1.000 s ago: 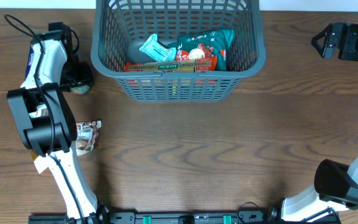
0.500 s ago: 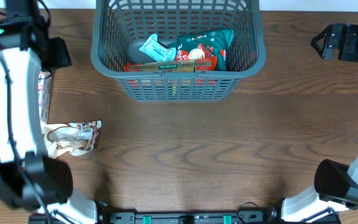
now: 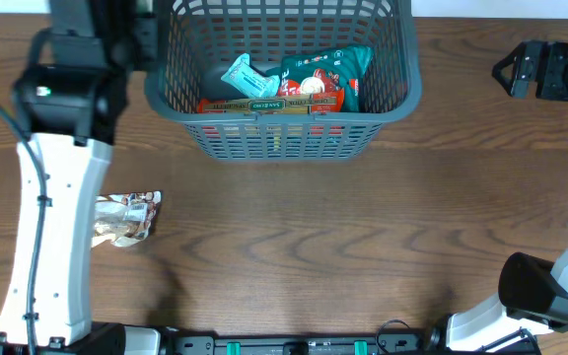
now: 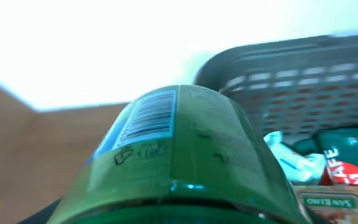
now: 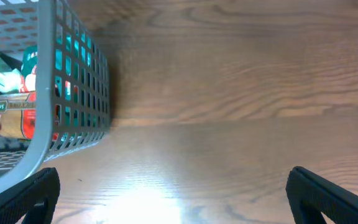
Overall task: Pack container
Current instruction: 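Lift the jar and place it upright into the basket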
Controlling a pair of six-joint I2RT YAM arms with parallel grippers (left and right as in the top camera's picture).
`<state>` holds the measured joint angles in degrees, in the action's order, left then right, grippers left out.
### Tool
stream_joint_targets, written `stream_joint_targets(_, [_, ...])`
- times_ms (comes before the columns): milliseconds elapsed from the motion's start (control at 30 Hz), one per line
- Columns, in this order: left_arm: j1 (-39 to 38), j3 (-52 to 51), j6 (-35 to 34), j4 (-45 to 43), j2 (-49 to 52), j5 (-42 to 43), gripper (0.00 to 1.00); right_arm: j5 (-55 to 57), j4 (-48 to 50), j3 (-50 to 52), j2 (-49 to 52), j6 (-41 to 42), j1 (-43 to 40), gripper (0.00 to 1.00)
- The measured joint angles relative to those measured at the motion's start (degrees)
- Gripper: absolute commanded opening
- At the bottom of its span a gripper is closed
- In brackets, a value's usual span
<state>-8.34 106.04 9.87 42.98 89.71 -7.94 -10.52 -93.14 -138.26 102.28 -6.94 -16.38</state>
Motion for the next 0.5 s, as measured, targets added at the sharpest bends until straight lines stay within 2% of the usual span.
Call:
stream_joint_targets(200, [-4.17, 0.02, 6.67, -6.43, 4.76, 0.52, 0.06, 0.00, -0.46, 0.00, 0.00, 0.00, 0.00, 0.99])
stream_joint_targets(500, [-4.50, 0.00, 3.43, -3.82, 20.74, 6.71, 0.06, 0.00, -0.52, 0.00, 0.00, 0.00, 0.00, 0.99])
